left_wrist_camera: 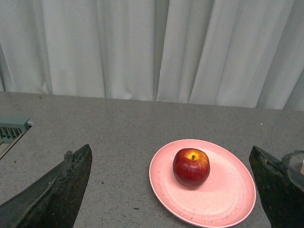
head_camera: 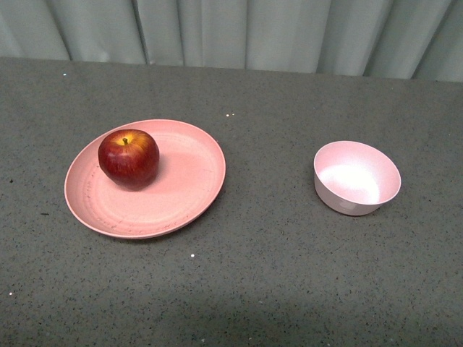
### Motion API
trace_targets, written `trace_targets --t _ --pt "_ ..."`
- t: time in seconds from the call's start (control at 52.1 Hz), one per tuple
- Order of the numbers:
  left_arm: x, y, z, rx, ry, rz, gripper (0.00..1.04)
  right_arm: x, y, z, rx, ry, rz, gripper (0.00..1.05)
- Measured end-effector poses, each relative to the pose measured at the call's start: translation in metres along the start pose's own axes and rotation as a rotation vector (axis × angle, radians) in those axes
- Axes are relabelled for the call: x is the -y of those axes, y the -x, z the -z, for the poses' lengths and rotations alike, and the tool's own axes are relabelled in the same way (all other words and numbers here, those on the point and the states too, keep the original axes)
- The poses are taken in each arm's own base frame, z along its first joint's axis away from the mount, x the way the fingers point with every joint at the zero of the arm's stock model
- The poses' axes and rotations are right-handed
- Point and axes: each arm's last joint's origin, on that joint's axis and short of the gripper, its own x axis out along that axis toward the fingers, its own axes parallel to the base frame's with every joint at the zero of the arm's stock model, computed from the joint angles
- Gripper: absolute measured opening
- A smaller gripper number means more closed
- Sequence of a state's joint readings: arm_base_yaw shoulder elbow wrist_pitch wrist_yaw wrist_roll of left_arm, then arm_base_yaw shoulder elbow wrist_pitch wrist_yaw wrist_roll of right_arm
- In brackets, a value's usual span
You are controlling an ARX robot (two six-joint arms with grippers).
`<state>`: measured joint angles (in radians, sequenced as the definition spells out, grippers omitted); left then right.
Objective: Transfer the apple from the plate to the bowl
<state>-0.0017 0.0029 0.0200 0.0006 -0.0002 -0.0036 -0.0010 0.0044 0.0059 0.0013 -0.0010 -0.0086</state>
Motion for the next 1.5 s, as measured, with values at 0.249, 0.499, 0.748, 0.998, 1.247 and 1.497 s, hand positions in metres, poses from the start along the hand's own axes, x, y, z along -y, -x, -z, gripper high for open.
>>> trace_targets --t 0.249,0.499,0.748,0.998,1.247,1.497 --pt "0.0 0.0 0.0 0.0 0.0 0.0 0.98 0.003 -0.021 -0.002 -0.151 0.1 0.079 0.95" --pt "0.0 0.0 0.0 0.0 0.0 0.0 0.98 -0.002 -0.088 -0.004 -0.316 0.12 -0.058 0.95" --pt "0.0 0.0 0.0 0.0 0.0 0.0 0.98 -0.032 -0.159 0.01 -0.551 0.131 -0.234 0.95" --pt "0.0 0.0 0.0 0.0 0.0 0.0 0.98 -0.068 -0.197 0.03 -0.727 0.203 -0.362 0.95" --pt "0.0 0.0 0.0 0.0 0.0 0.0 0.98 -0.096 -0.24 0.061 -0.848 0.279 -0.426 0.95" --pt "0.0 0.0 0.0 0.0 0.0 0.0 0.98 -0.108 -0.267 0.085 -0.947 0.296 -0.459 0.95"
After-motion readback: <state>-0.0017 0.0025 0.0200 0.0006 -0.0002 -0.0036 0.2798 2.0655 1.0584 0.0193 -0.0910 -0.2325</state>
